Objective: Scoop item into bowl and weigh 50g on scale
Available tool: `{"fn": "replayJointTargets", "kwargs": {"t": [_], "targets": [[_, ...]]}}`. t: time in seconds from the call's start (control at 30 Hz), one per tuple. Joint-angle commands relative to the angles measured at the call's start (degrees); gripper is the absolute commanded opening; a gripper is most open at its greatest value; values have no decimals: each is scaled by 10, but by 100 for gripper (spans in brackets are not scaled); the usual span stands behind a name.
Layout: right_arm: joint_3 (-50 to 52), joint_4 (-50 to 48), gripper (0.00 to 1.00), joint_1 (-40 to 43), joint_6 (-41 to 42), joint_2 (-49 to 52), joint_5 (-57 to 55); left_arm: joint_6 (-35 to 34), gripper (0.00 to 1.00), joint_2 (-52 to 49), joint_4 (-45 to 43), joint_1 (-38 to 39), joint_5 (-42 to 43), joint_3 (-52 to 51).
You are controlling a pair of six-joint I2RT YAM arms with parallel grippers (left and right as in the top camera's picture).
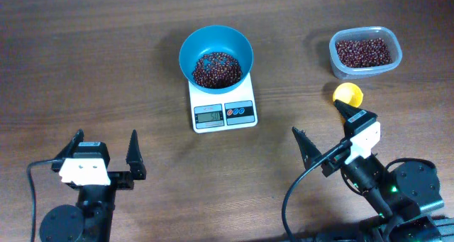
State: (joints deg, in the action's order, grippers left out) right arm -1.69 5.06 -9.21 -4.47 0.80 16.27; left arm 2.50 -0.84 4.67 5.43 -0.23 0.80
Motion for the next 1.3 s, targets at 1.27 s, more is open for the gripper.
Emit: {"fn": "replayJointTargets", "kwargs": {"t": [1.27], "targets": [[5, 0, 99, -5, 2, -5, -5, -5, 99, 5, 0, -31, 24, -3]]}}
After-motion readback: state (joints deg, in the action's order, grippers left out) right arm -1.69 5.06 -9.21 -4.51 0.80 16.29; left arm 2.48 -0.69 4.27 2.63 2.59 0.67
